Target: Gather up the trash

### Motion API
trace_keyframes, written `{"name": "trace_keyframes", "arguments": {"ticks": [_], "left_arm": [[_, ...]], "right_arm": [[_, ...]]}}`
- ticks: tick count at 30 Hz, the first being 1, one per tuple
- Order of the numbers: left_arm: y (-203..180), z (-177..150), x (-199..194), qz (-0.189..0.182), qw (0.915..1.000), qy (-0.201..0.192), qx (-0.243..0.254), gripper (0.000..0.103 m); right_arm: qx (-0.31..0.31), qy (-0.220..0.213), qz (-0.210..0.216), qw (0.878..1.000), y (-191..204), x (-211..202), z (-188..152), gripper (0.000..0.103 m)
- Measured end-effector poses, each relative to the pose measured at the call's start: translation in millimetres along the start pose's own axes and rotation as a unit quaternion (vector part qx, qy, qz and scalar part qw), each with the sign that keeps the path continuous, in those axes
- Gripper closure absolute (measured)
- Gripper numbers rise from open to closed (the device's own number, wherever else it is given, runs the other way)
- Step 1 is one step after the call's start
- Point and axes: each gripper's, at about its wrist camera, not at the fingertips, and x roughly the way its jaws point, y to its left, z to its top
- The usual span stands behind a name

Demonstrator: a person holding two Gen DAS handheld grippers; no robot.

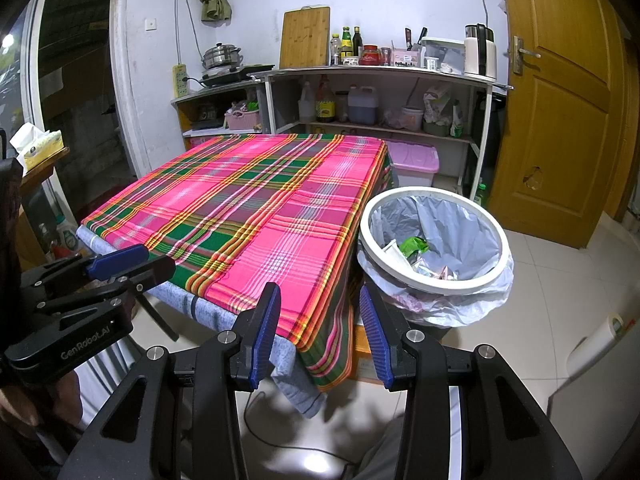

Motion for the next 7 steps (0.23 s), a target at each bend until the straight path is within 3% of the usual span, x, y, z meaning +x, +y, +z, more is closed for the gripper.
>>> {"name": "trace_keyframes", "arguments": {"ticks": [7], "left_arm": [[3.6, 0.8, 1.2, 0.003, 1.0000, -0.001, -0.005, 0.065]], "right_arm": [[-0.001, 0.000, 0.000, 1.000, -0.2, -0.2, 0.3, 0.061]]}}
